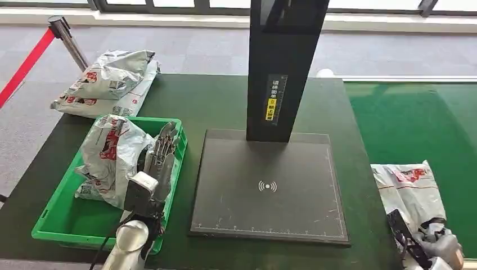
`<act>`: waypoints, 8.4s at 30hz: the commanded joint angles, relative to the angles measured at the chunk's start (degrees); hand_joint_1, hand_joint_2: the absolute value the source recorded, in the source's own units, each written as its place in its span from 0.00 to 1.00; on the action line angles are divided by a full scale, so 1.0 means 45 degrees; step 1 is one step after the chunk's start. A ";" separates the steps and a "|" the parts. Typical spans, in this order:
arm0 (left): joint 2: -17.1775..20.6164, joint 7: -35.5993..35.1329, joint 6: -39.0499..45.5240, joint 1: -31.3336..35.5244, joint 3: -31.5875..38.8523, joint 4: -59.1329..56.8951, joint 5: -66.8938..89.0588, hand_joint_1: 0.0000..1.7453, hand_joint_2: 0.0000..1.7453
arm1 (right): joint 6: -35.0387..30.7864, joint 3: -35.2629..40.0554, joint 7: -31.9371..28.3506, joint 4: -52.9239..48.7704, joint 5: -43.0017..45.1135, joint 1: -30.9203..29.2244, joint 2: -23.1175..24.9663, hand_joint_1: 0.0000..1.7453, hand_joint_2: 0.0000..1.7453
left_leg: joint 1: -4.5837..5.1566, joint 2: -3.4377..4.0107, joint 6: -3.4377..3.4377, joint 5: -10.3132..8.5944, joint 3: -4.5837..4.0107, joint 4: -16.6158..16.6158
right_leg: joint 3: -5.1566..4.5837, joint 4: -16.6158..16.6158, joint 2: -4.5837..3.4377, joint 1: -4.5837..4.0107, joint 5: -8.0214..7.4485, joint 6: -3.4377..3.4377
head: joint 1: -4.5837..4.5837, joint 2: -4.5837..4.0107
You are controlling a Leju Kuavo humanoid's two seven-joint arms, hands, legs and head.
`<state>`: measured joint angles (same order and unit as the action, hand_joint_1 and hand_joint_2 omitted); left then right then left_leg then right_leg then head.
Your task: Moved the parcel from conveyor to table for the left to box.
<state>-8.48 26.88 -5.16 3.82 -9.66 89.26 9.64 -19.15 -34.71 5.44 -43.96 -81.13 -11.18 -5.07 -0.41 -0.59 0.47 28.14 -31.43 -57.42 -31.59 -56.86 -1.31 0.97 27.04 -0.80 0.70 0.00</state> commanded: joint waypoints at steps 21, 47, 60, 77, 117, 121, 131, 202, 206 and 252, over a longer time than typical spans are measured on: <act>0.0286 0.0567 0.0340 0.0086 0.0284 -0.0943 -0.0337 0.00 1.00 | 0.1568 0.3255 -0.6834 -0.8275 1.0670 0.1861 0.2822 1.00 1.00 | 0.0008 0.0066 0.0082 -0.0071 -0.0010 0.0020 | -0.0206 -0.0061 -0.0048 -0.0024 -0.0050 0.0088 | 0.0000 0.0000; 0.0024 0.2872 -0.0687 -0.1185 0.0922 0.1010 -0.3545 0.00 1.00 | 0.7608 0.8283 -0.6916 -0.5002 1.6140 0.1381 0.2619 1.00 1.00 | -0.0022 0.0000 0.0094 -0.0108 0.0015 0.0065 | -0.0146 -0.0032 0.0018 -0.0045 -0.0047 0.0119 | 0.0000 0.0000; 0.0244 0.2751 0.0507 -0.1421 0.0557 0.0883 -0.3141 0.00 1.00 | 0.2911 0.8259 -0.5121 -0.5405 1.2856 0.1913 0.2569 0.00 1.00 | -0.0009 -0.0047 0.0099 -0.0107 -0.0008 0.0055 | -0.0164 -0.0048 0.0068 -0.0035 -0.0031 0.0122 | 0.0000 0.0000; 0.0222 0.1802 0.1801 -0.1559 -0.0177 0.2189 -0.1922 0.00 0.00 | 0.1735 1.0050 -0.4897 -0.9340 0.8001 0.2665 0.2647 0.00 0.00 | 0.0006 -0.0062 0.0104 -0.0106 -0.0043 0.0029 | -0.0212 -0.0091 0.0073 -0.0019 -0.0020 0.0120 | 0.0005 0.0000; 0.0355 -0.0135 0.2040 0.0092 -0.3156 0.0140 0.1910 0.00 0.00 | -0.0693 0.9208 -0.5138 -1.3526 0.5731 0.3855 0.2370 0.00 0.00 | 0.0009 -0.0079 0.0101 -0.0115 -0.0039 0.0034 | -0.0201 -0.0072 0.0103 -0.0022 -0.0024 0.0120 | 0.0005 0.0000; 0.0551 -0.0321 0.1109 0.0664 -0.3913 -0.0172 0.3076 0.00 0.00 | -0.1746 0.9490 -0.6494 -1.4475 0.5750 0.3995 0.2251 0.00 0.00 | 0.0009 -0.0103 0.0101 -0.0116 -0.0043 0.0030 | -0.0192 -0.0066 0.0118 -0.0024 -0.0021 0.0117 | 0.0000 0.0000; -0.0067 -0.0576 -0.0129 0.4275 -0.6793 -0.4974 0.6729 0.00 1.00 | -0.4634 0.9762 -0.9028 -1.6820 0.8137 0.4720 0.2175 0.00 0.00 | 0.0008 -0.0147 0.0092 -0.0139 -0.0050 0.0030 | -0.0174 -0.0045 0.0181 -0.0029 -0.0034 0.0116 | 0.0005 0.0000; -0.1085 -0.1417 0.7129 0.4804 -0.6869 -1.0056 1.2764 1.00 1.00 | -0.4030 1.0114 -0.8825 -1.5359 0.8353 0.2257 0.2814 0.00 0.00 | 0.0019 -0.0047 0.0077 -0.0144 0.0035 0.0042 | -0.0106 -0.0047 0.0080 -0.0021 -0.0072 0.0085 | 0.0000 0.0000; -0.0784 -0.1432 0.7629 0.4055 -0.5954 -0.7481 1.2685 1.00 1.00 | -0.3960 1.0024 -0.8831 -1.5718 0.8283 0.2521 0.2849 0.00 0.00 | 0.0025 -0.0061 0.0076 -0.0134 0.0013 0.0025 | -0.0133 -0.0071 0.0082 -0.0006 -0.0056 0.0082 | 0.0005 0.0000; 0.0824 -0.4176 1.0035 0.2862 0.2528 -0.1243 1.7162 1.00 1.00 | -0.4634 0.9362 -0.9887 -1.6701 0.8467 0.4620 0.2793 0.00 0.00 | 0.0004 -0.0109 0.0089 -0.0154 -0.0018 0.0044 | -0.0162 -0.0057 0.0119 -0.0011 -0.0046 0.0091 | 0.0005 0.0000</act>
<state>-10.01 13.05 40.00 10.95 2.23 102.40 85.46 -39.78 9.55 -39.36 -119.73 -42.93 9.48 7.10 -0.39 -1.00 0.86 27.54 -31.60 -57.31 -32.44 -57.19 -0.95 0.91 26.87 -0.44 0.72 0.00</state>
